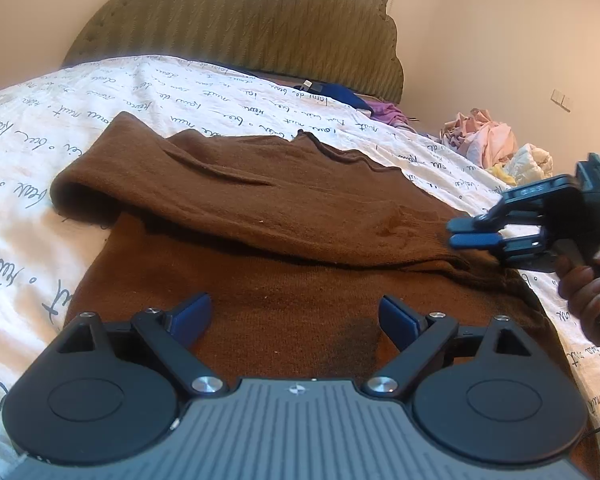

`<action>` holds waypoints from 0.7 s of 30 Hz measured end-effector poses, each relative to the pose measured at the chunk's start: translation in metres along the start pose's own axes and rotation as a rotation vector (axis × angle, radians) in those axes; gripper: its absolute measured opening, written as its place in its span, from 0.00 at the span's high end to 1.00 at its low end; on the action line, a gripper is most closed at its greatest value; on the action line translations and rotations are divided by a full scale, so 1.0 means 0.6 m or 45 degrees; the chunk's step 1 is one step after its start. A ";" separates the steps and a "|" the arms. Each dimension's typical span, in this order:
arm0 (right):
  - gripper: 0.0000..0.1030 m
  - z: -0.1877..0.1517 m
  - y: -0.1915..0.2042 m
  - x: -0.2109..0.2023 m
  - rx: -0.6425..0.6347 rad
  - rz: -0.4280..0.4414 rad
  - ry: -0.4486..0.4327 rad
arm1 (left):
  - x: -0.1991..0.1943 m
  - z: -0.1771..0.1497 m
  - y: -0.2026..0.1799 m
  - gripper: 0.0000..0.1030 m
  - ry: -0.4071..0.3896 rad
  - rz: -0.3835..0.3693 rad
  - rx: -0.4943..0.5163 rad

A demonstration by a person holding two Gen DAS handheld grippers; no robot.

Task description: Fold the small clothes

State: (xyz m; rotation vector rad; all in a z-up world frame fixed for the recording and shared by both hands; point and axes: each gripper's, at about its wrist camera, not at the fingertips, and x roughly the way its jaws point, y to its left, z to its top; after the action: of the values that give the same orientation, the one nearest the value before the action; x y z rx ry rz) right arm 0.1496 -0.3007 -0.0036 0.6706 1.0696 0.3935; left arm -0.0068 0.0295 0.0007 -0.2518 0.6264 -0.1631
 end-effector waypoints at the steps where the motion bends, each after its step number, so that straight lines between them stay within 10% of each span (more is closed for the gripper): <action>1: 0.84 -0.003 0.003 0.005 -0.017 -0.012 0.007 | 0.000 0.000 0.000 0.13 0.000 0.000 0.000; 5: 0.81 -0.001 0.012 -0.001 -0.049 -0.005 -0.015 | 0.000 0.000 0.000 0.13 -0.001 -0.003 -0.003; 9: 0.50 0.006 -0.001 -0.022 -0.044 -0.022 -0.074 | 0.000 -0.001 0.001 0.12 -0.002 -0.009 -0.007; 21: 0.48 -0.006 0.021 0.020 -0.066 0.056 0.019 | 0.000 -0.001 0.001 0.12 -0.003 -0.010 -0.009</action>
State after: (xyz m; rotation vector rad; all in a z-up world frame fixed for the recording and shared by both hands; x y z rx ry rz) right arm 0.1517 -0.2831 -0.0043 0.6470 1.0563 0.4636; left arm -0.0073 0.0300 -0.0001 -0.2617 0.6240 -0.1682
